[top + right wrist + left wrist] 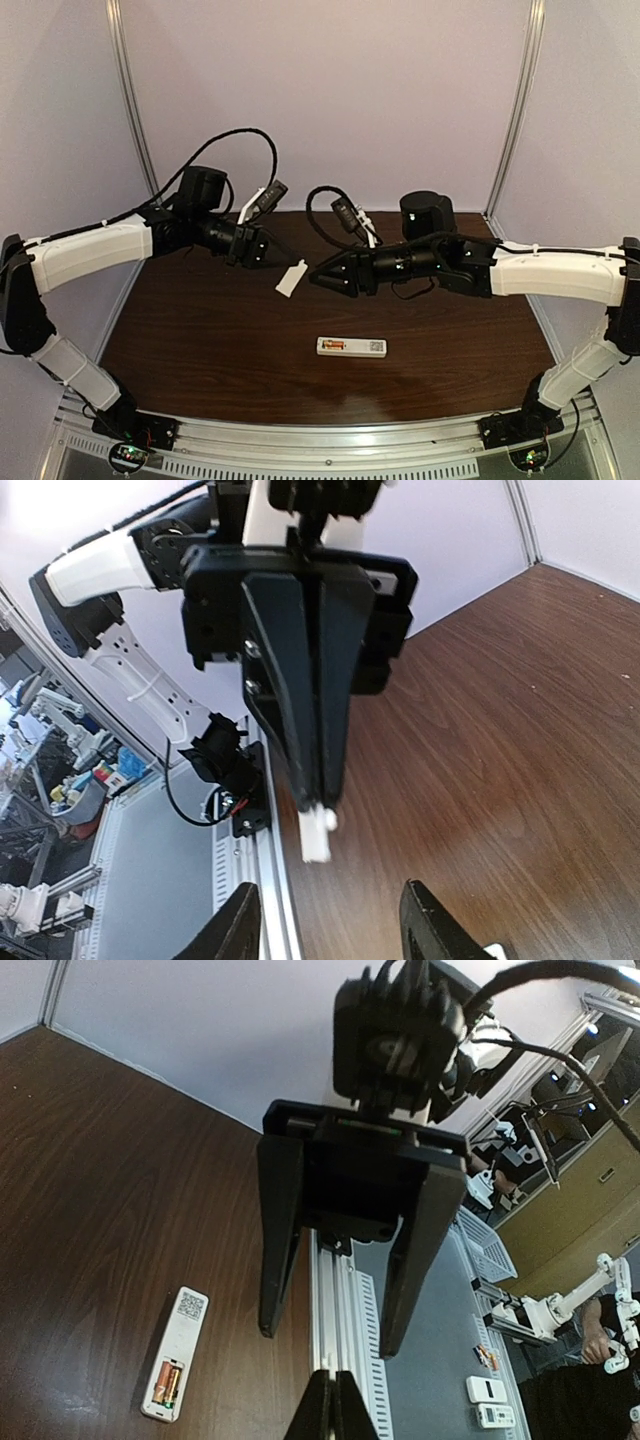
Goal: Load the batteries into the remote control
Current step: Pass from the left arm to the right
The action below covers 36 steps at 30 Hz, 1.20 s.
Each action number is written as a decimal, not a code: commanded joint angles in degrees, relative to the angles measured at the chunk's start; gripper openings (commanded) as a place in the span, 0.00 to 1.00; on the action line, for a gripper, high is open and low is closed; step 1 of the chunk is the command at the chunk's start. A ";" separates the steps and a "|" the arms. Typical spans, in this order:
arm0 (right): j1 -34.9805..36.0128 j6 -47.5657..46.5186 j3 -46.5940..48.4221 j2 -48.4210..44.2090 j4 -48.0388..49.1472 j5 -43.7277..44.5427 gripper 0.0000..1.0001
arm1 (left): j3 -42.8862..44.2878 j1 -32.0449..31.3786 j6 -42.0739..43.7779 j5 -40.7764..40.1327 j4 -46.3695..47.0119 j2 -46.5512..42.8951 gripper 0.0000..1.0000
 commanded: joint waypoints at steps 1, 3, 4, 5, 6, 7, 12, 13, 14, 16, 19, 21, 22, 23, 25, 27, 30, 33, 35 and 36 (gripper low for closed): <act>-0.18 1.43 3.25 1.15 -0.59 -5.31 0.47 | 2.51 -1.70 4.43 1.23 -4.34 1.94 0.00; -0.17 0.90 4.14 1.79 -1.40 -6.55 0.44 | 3.24 -2.27 5.02 1.09 -5.49 2.51 0.00; -0.13 0.62 4.50 2.07 -1.79 -6.79 0.42 | 3.57 -2.45 5.40 0.97 -6.01 2.82 0.00; -0.08 0.22 4.92 2.36 -2.81 -6.80 0.40 | 3.84 -2.60 5.64 1.07 -6.37 2.99 0.00; -0.08 -0.28 5.31 2.64 -3.60 -6.94 0.39 | 3.96 -2.74 5.82 1.12 -6.45 3.13 0.00; -0.09 -0.66 5.56 2.82 -4.16 -6.97 0.38 | 4.05 -2.85 5.86 1.04 -6.55 3.17 0.00; -0.01 -1.82 6.08 3.49 -5.80 -6.87 0.35 | 4.27 -3.30 6.18 1.85 -6.57 3.52 0.00; -0.01 -1.98 6.13 3.65 -5.95 -6.89 0.32 | 4.23 -3.32 6.22 1.97 -6.57 3.48 0.00; 0.00 -2.10 6.25 3.74 -6.09 -6.89 0.30 | 4.27 -3.32 6.27 2.02 -6.57 3.61 0.00; 0.01 -2.45 6.46 3.97 -6.40 -7.19 0.24 | 4.28 -3.30 6.27 2.06 -6.57 3.83 0.00; 0.00 -2.53 6.78 4.30 -6.39 -7.60 0.14 | 4.37 -3.41 6.31 2.18 -6.56 3.97 0.00; 0.00 -2.06 6.96 4.45 -6.01 -8.47 0.08 | 4.49 -3.41 6.15 1.94 -6.61 4.08 0.00; 0.07 -1.64 7.01 4.53 -5.52 -8.88 0.04 | 4.52 -3.41 6.21 1.92 -6.65 4.14 0.00; 0.01 -1.32 6.89 4.56 -4.96 -9.13 0.01 | 4.50 -3.39 6.18 1.80 -6.73 4.11 0.00; 0.05 -0.21 6.32 4.37 -3.74 -9.47 0.00 | 4.75 -3.41 6.32 0.19 -7.09 3.95 0.09; -0.19 2.15 5.01 4.02 -1.50 -8.77 0.00 | 4.77 -3.41 6.46 -4.03 -7.35 2.91 0.43; -1.36 6.27 2.23 2.72 1.95 -6.36 0.00 | 1.75 -3.41 5.25 -14.30 -3.27 -2.13 0.80; -3.25 13.62 -2.37 0.69 9.22 -2.54 0.00 | -3.88 -3.41 4.93 -25.68 2.87 -8.43 0.95; -3.59 16.76 -4.63 -0.48 11.51 1.30 0.00 | -7.60 -3.41 6.28 -31.51 5.92 -11.99 0.94; -3.60 17.94 -5.13 -0.78 12.00 3.17 0.00 | -9.19 -3.41 7.21 -33.09 7.10 -13.38 0.93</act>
